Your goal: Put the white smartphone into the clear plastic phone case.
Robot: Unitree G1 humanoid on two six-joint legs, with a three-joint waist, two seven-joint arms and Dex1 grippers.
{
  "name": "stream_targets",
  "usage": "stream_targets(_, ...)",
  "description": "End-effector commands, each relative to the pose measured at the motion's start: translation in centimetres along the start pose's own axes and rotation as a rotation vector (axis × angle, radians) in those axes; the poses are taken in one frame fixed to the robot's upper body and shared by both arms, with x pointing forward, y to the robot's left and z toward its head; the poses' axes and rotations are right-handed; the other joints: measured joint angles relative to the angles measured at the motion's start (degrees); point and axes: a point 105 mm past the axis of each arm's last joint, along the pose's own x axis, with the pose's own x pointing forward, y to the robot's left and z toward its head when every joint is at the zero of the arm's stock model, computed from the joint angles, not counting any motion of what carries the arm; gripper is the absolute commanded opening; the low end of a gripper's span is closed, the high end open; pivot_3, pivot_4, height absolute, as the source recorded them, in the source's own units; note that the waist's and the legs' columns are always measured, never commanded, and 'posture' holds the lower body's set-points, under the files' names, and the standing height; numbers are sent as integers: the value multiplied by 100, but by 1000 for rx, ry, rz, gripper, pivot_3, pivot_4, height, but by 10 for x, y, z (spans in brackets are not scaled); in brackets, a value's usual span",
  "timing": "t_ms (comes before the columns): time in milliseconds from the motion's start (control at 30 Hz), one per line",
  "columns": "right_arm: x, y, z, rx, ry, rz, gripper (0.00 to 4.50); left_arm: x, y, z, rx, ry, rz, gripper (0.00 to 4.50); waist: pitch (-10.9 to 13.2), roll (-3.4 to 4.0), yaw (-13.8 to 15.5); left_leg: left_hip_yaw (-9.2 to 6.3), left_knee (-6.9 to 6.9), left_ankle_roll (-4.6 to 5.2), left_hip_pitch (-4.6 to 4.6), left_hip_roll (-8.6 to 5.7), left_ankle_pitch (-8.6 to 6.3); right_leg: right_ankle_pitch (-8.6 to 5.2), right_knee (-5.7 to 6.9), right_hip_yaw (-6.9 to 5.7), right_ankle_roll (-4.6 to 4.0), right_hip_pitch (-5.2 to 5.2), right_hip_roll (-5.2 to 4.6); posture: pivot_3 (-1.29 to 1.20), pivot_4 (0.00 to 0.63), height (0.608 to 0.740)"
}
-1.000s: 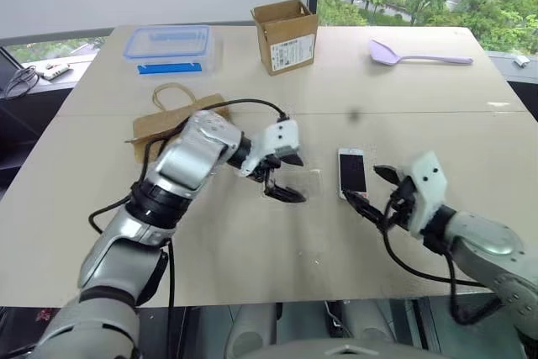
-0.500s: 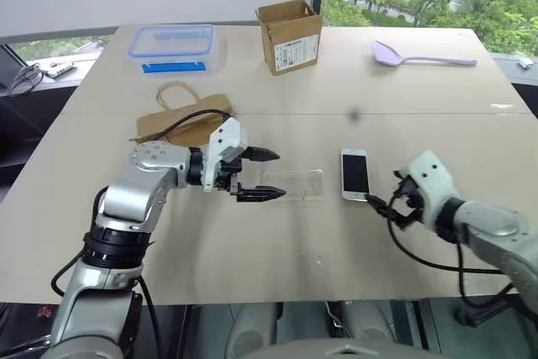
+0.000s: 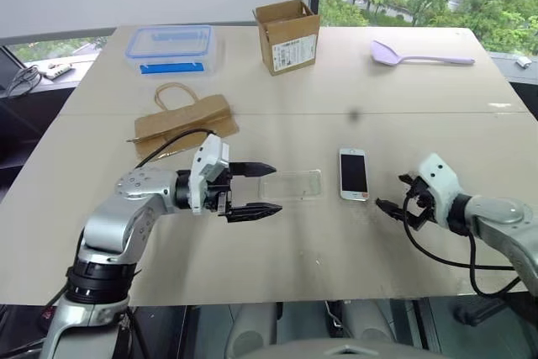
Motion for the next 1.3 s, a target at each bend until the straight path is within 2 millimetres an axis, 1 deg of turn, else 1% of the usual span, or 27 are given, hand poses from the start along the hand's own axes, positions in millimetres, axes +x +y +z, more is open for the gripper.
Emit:
stream_targets(33,9,5,9,-62,-50,9,4500,-4,-7,9,58,-17,-1,4436,0,1,-5,-1,-1,0,0,1,0,0,-1,0,0,0,1,0,150,740)
stream_targets(100,14,10,8,-85,-51,30,4500,-5,-10,7,60,-14,-5,4436,0,1,-3,1,-1,0,1,1,0,1,0,0,-2,0,0,0,150,740)
stream_targets(233,20,22,8,-117,-55,91,4500,-5,-7,7,61,-17,20,4436,0,0,9,-1,-1,0,1,0,0,0,-2,0,-1,0,-1,0,150,740)
stream_targets(400,35,29,27,-133,-142,120,4500,-2,-5,8,69,-29,30,4436,1,1,-21,1,-3,0,3,2,0,0,0,1,-2,-2,1,0,150,740)
stream_targets(500,31,20,36,-118,-176,98,4500,0,-5,10,79,-36,37,4436,2,4,-6,0,-3,-1,1,4,0,2,1,1,-5,-4,3,0,150,740)
stream_targets(600,17,5,35,-147,-164,49,4500,-2,-4,11,86,-38,46,4436,3,5,32,-1,-3,-1,-2,-2,0,3,-2,0,-6,-3,-2,0,150,740)
stream_targets(667,4,-7,34,-152,-159,7,4500,-3,-3,11,89,-40,57,4436,3,5,40,-1,-3,-1,-3,-6,0,3,-7,1,-6,-2,-6,0,150,740)
stream_targets(733,-6,-18,31,-161,-142,-38,4500,-3,-3,11,92,-43,64,4436,3,5,45,-1,-3,-1,-6,-6,0,3,-10,1,-6,-2,-7,0,150,740)
stream_targets(867,-6,-29,19,-215,-87,-93,4500,-2,-2,11,93,-45,69,4436,3,5,-21,3,-7,-1,-1,-2,-1,2,-9,1,-5,-2,-3,0,150,740)
stream_targets(933,1,-24,12,-246,-66,-75,4500,-1,-2,11,96,-47,72,4436,3,5,-18,4,-8,-1,2,2,0,1,-6,1,-4,-3,1,0,150,740)
stream_targets(1000,8,-15,10,-242,-72,-39,4500,-1,0,11,100,-49,77,4436,3,5,-10,3,-8,-1,2,3,0,2,-5,1,-4,-3,2,0,150,740)
stream_targets(1167,23,10,13,-252,-104,44,4500,-3,1,10,98,-36,95,4436,3,5,-11,6,-8,-1,1,1,0,3,-8,4,-5,-3,0,0,150,740)
stream_targets(1300,31,23,21,-242,-149,81,4500,-6,4,3,93,10,131,4436,3,4,-30,6,-8,-1,5,4,0,2,-6,6,-4,-3,4,0,150,740)
